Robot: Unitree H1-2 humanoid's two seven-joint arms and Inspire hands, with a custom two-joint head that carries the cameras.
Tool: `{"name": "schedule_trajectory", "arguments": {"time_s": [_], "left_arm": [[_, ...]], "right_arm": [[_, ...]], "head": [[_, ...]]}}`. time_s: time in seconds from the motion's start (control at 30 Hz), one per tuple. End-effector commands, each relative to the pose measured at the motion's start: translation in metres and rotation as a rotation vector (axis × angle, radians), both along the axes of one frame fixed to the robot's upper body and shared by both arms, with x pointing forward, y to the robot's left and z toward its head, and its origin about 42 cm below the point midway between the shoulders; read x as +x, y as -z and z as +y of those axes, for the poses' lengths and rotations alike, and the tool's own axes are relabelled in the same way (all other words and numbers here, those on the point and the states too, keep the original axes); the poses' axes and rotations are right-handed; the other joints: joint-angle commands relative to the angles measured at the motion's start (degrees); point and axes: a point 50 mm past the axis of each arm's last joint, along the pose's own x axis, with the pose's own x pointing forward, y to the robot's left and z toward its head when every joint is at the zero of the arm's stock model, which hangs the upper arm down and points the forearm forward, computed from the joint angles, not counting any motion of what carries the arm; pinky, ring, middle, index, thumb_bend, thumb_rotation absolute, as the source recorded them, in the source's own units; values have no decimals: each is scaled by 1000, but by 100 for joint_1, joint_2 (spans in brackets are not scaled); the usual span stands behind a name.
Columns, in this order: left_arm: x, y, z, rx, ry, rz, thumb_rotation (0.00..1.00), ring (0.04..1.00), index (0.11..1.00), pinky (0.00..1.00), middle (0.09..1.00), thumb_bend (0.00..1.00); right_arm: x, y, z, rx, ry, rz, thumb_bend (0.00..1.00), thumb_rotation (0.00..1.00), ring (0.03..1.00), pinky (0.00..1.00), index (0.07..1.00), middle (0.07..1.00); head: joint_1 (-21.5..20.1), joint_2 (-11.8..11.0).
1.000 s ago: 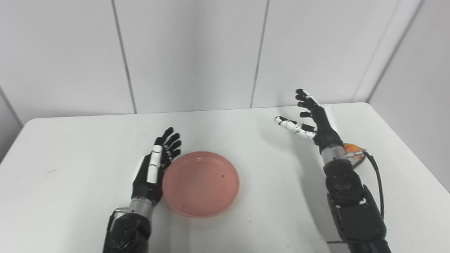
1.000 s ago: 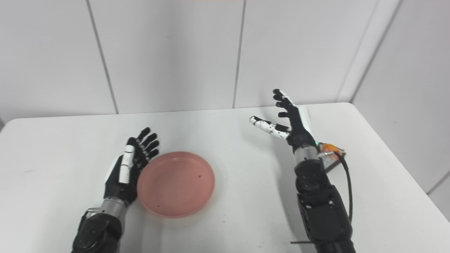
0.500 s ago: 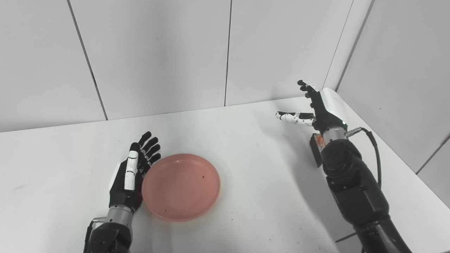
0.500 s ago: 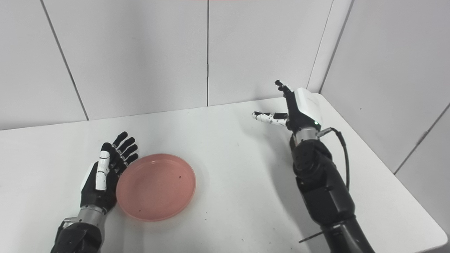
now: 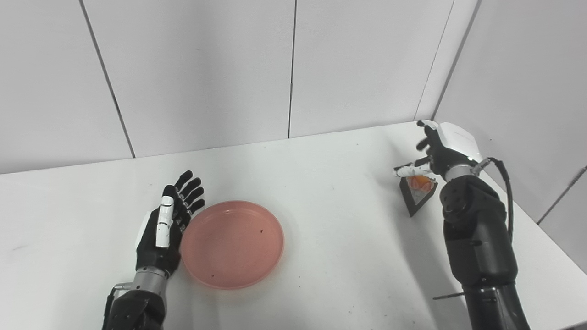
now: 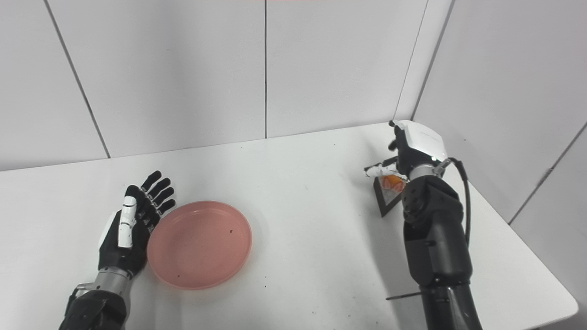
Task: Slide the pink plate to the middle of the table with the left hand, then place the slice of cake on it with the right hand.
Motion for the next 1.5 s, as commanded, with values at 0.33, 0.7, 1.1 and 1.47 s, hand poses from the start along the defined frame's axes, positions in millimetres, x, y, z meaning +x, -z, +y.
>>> {"name": "schedule_trajectory", "arguments": {"time_s": [0.33,0.7,1.1,1.47], "left_arm": [[-26,40,16,21,-27,124,1000,897,879,876,900,645],[-27,40,14,21,-22,120,1000,895,884,877,897,637],[-29,37,14,25,-21,117,1000,896,890,874,898,623],[-30,36,13,36,-22,121,1000,894,878,874,895,624]], "right_arm": [[6,-13,-16,45,0,62,801,343,816,683,901,886],[14,5,-24,55,-22,100,888,480,761,646,889,839],[21,9,-27,4,-56,185,917,420,611,534,849,683],[26,14,-34,-33,-84,315,937,264,707,663,780,724]], "head": [[39,20],[73,48],[92,88],[105,133]]}}
